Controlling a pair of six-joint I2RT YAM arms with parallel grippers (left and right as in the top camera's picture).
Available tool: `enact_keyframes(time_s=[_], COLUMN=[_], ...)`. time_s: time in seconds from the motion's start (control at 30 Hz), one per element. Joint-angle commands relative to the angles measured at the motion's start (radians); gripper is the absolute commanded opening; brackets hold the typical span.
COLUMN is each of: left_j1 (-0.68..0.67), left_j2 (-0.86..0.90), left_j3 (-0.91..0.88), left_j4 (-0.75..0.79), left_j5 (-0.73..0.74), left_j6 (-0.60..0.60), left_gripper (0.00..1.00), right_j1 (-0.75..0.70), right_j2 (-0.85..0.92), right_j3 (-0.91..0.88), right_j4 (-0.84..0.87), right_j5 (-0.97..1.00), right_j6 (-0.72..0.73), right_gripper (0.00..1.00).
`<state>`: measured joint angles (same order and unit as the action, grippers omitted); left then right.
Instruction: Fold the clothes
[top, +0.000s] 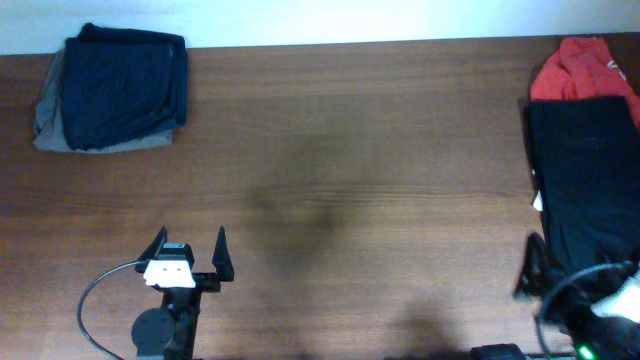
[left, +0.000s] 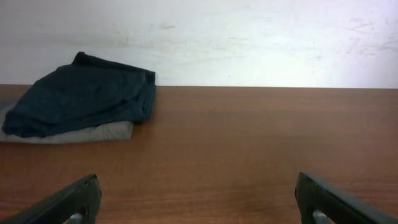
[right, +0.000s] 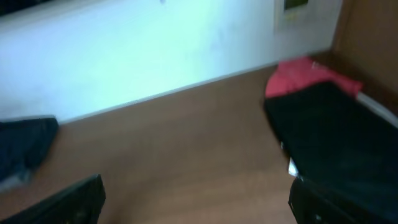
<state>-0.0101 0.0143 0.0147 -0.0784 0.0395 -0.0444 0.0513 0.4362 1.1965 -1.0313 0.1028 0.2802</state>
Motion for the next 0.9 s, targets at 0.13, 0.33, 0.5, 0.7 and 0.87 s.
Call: enact_keyframes(time_s=[0.13, 0.33, 0.5, 0.7, 0.87], left_j1=[-0.003, -0.003, -0.003, -0.003, -0.003], left_j2=[-0.009, -0.009, -0.009, -0.009, -0.009], left_j3=[-0.006, -0.006, -0.006, -0.006, -0.006], left_j4=[-0.002, -0.002, -0.002, -0.002, -0.002], left_j5=[-0.007, -0.007, -0.007, -0.007, -0.007], left_j6=[0.015, 0.015, 0.015, 0.015, 0.015], left_gripper=[0.99, 0.99, 0.99, 0.99, 0.99], right_j1=[-0.001, -0.034, -0.047, -0.047, -0.047], right_j2=[-0.393, -0.433, -0.433, -0.433, -0.433], right_j3=[-0.819, -1.087, -1.191, -1.191, -1.191], right_j4=[0.555, 0.888, 1.003, 0.953, 0.953], right_j5=[-0.145, -0.143, -0.114, -0.123, -0.121], right_j6=[0.002, 0.01, 0.009, -0.231, -0.336], right_gripper=[0.98, 0.98, 0.98, 0.98, 0.98])
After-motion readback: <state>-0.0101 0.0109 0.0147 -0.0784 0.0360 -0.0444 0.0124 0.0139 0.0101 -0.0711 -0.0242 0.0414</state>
